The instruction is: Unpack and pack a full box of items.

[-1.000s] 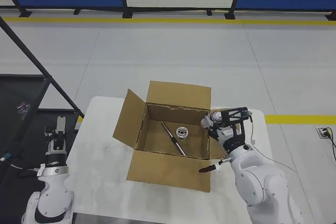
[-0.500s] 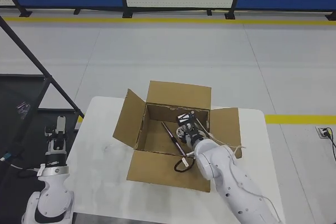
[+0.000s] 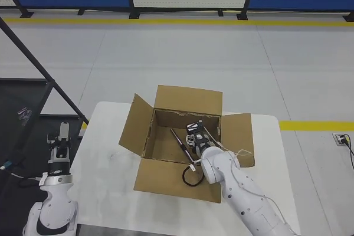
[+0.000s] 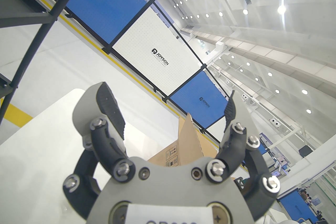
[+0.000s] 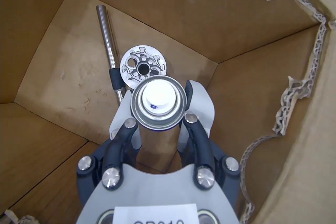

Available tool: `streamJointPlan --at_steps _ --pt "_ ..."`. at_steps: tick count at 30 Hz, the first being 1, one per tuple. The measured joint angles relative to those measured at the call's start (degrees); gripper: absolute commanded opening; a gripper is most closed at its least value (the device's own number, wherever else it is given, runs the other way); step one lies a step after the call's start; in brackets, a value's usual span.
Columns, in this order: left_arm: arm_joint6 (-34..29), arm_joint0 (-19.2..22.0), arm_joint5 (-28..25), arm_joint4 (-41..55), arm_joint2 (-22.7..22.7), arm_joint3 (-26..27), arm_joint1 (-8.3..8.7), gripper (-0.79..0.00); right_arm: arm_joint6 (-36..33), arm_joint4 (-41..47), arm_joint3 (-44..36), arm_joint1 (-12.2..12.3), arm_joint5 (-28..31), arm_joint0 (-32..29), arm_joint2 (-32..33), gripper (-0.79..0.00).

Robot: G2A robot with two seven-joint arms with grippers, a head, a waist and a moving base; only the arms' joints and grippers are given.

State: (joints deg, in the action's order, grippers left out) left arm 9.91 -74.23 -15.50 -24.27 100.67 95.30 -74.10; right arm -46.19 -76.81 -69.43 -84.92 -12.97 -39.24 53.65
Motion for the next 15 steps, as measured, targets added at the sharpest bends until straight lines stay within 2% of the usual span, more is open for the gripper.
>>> streamJointPlan --at_steps 10,15 --pt "0.0 0.0 0.0 0.0 0.0 0.0 0.0 0.0 0.34 -0.92 -0.05 -0.44 -0.03 -0.66 0.78 -0.4" --pt "0.0 0.0 0.0 0.0 0.0 0.0 0.0 0.0 0.16 -1.75 -1.35 -0.48 0.15 -1.58 1.43 -0.342"
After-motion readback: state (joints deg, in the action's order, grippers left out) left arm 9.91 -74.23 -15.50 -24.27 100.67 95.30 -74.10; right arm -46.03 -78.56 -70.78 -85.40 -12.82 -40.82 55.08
